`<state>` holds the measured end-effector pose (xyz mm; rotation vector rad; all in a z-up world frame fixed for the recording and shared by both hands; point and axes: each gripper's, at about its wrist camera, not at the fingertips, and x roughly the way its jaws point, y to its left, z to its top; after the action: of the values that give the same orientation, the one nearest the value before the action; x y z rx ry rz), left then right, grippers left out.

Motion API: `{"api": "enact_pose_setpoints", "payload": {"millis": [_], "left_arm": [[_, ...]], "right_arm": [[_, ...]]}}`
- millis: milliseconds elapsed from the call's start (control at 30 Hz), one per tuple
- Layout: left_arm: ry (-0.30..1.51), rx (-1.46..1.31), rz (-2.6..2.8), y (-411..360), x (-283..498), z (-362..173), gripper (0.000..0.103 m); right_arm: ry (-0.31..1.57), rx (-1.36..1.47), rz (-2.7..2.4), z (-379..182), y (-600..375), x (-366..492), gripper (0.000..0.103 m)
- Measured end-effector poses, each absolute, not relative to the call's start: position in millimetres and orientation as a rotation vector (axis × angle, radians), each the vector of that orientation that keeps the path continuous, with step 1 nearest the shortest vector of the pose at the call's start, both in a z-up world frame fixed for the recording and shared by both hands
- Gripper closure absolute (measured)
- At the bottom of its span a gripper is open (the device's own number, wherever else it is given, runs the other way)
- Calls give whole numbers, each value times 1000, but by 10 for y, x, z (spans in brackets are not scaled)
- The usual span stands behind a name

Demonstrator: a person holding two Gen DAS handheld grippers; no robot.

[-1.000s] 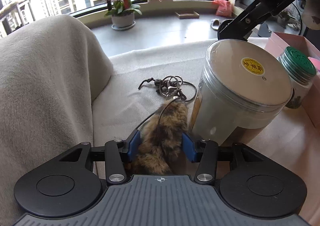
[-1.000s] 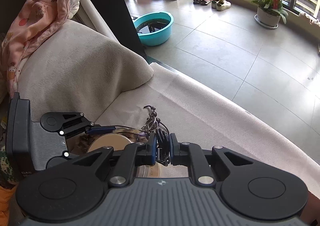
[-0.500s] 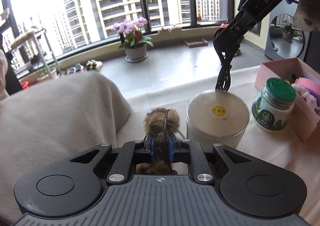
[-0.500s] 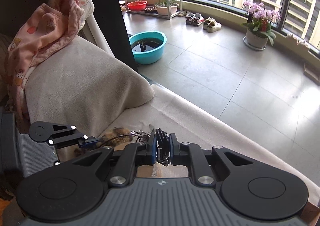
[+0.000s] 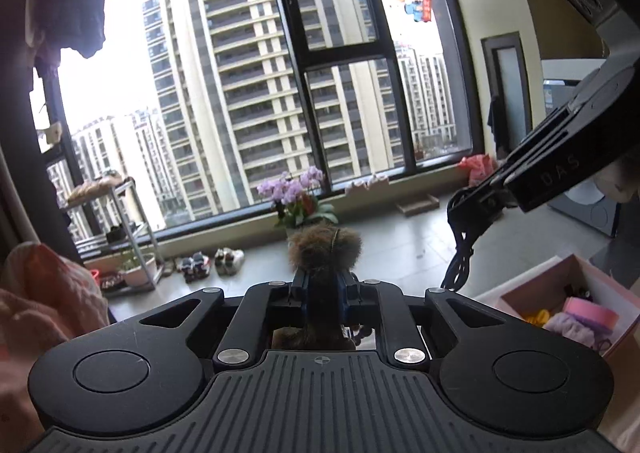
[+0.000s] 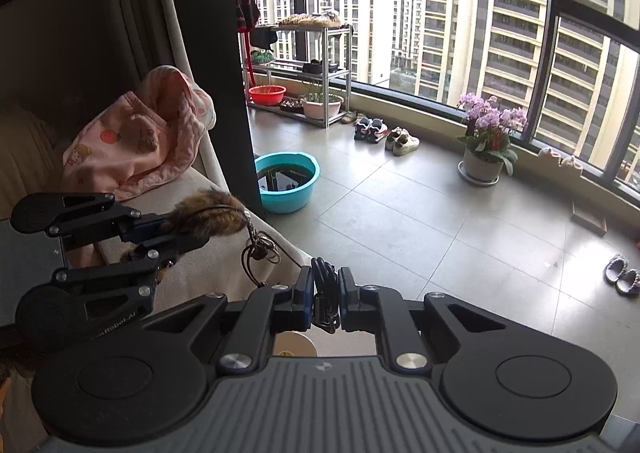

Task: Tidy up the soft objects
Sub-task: 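Carry the fur pom-pom and black cable over the box and open both grippers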

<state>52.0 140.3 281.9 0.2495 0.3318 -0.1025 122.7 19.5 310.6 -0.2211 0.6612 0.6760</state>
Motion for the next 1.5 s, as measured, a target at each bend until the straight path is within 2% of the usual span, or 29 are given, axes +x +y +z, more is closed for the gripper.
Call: {"api": "enact_pose_setpoints", "payload": {"millis": [133, 433, 833, 1000, 1167, 1400, 1500], "left_arm": [[294, 237, -140, 1128, 541, 2996, 86], [294, 288, -240, 421, 673, 2949, 86], [388, 194, -421, -420, 1044, 2681, 86], [472, 140, -507, -727, 1234, 2323, 86], [568, 103, -590, -1000, 1496, 1769, 86], [857, -11, -666, -970, 1904, 980, 81], [867, 21, -659, -892, 1877, 846, 77]], "right_arm": [[627, -203, 650, 3266, -34, 1126, 91], [577, -129, 575, 3390, -809, 1031, 91], [564, -31, 465, 3156, -1945, 1010, 91], [593, 21, 411, 2859, -2361, 1065, 91], [687, 46, 367, 2318, -2685, 1240, 91], [885, 99, 341, 1338, -2801, 1707, 91], [898, 17, 315, 1097, -2656, 1859, 91]]}}
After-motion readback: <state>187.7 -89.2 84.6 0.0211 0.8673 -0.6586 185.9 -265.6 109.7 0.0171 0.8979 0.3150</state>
